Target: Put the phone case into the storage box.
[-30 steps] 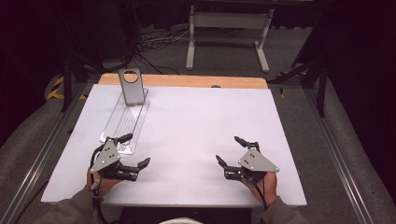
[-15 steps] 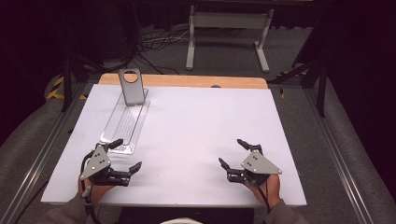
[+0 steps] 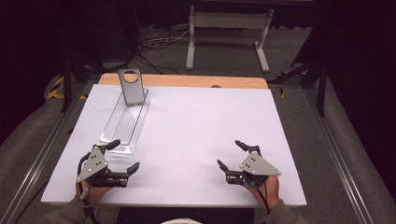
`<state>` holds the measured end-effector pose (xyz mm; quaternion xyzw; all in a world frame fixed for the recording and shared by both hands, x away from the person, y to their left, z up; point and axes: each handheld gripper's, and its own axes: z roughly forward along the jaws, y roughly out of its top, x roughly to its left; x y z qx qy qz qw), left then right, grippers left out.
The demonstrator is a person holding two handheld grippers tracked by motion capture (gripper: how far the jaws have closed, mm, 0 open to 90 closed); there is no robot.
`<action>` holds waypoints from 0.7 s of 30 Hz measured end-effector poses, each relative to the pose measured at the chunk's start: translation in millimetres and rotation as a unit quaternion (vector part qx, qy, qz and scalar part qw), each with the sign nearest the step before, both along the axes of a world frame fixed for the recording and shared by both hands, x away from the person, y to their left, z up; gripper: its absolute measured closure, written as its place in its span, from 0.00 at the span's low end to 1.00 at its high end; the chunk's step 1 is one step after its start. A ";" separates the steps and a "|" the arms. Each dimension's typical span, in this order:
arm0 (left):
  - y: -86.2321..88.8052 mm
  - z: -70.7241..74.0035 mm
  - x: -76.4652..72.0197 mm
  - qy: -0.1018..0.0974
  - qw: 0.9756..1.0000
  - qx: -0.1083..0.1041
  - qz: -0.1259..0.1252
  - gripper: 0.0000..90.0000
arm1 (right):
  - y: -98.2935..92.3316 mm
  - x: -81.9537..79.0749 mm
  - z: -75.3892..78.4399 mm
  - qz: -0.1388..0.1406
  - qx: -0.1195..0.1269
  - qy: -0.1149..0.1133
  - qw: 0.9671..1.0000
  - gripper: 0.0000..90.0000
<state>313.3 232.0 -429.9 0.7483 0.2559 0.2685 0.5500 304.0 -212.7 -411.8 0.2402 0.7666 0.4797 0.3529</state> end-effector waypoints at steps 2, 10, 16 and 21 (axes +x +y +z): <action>0.3 0.3 -0.6 0.000 1.000 0.001 -0.003 0.03 | 1.2 -0.4 -0.3 0.001 -0.003 0.001 1.000 0.19; 0.7 0.3 -1.8 -0.001 1.000 0.001 -0.007 0.03 | 5.6 -1.4 -1.0 0.001 -0.006 0.003 1.000 0.19; -1.5 -0.3 0.1 0.001 1.000 0.008 -0.011 0.03 | 4.9 0.3 -2.5 0.001 -0.005 0.007 1.000 0.19; -3.5 -0.7 0.0 0.000 1.000 0.011 -0.011 0.03 | 4.2 -0.1 -1.8 0.001 -0.004 0.005 1.000 0.19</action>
